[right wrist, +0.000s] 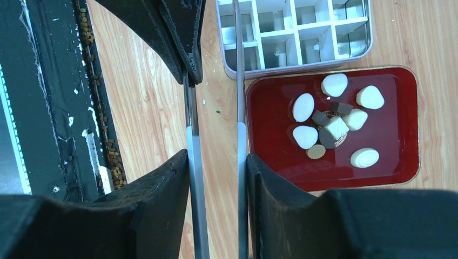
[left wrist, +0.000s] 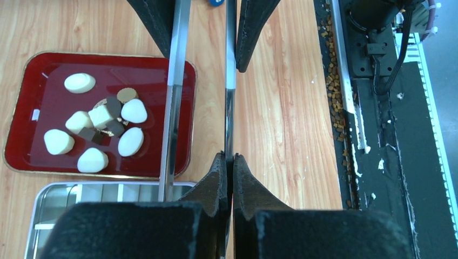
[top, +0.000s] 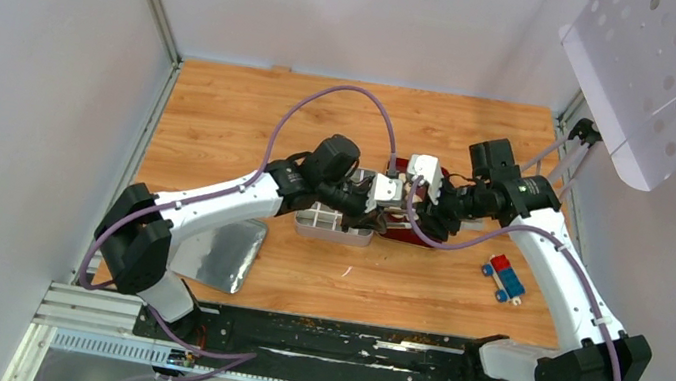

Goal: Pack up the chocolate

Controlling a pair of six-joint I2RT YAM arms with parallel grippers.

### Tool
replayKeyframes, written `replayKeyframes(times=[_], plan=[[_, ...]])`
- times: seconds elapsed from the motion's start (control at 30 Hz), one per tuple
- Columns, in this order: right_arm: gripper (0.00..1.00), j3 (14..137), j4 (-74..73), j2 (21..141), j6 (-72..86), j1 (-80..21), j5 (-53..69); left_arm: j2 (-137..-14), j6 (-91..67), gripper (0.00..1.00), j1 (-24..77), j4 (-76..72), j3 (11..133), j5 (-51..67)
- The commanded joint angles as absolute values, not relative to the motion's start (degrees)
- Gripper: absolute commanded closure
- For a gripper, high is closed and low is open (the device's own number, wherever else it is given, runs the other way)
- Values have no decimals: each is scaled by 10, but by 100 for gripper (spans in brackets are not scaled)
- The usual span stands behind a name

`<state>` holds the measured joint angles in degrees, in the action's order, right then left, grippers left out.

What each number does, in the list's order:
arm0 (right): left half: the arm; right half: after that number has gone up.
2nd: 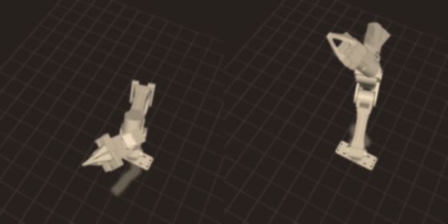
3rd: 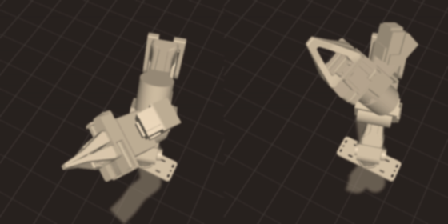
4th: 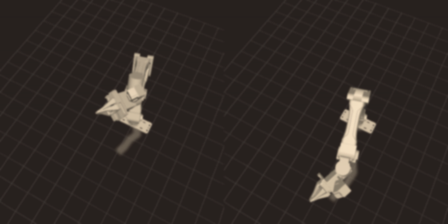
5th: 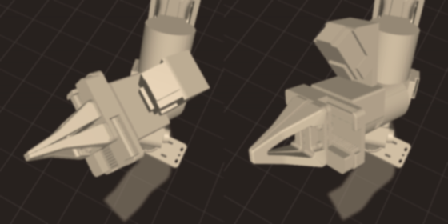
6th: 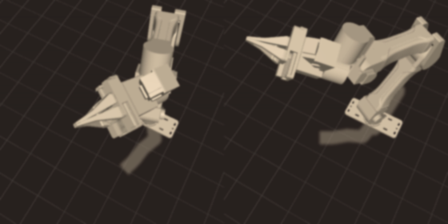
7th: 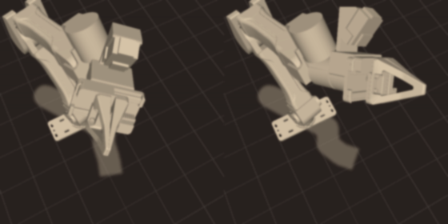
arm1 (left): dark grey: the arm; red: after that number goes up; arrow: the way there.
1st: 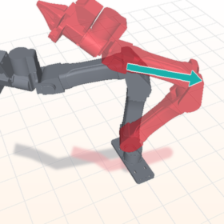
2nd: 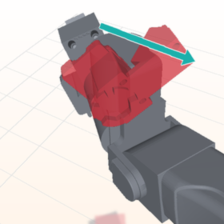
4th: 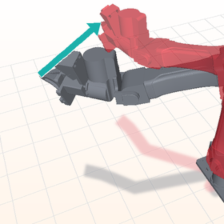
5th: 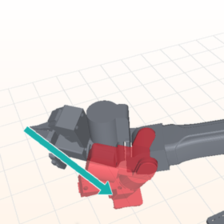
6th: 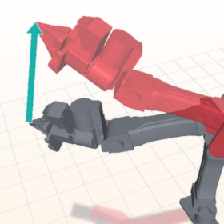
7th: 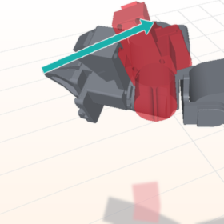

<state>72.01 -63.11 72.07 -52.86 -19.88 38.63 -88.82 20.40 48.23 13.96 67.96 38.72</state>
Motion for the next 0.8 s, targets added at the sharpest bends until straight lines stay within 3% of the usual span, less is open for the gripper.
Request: replayKeyframes(times=[0.0,0.2,0.3,0.57,0.77], plan=[[61,730,-627,723,-513,-202,382,-858,190,95,478,86,685,386],[69,710,-581,711,-484,-200,345,-833,205,54,458,118,681,338],[69,708,-577,717,-470,-195,339,-793,247,43,444,160,674,302],[74,704,-563,714,-441,-170,295,-669,189,39,362,205,623,237],[65,721,-576,721,-418,-123,245,-604,151,39,325,208,582,164]])
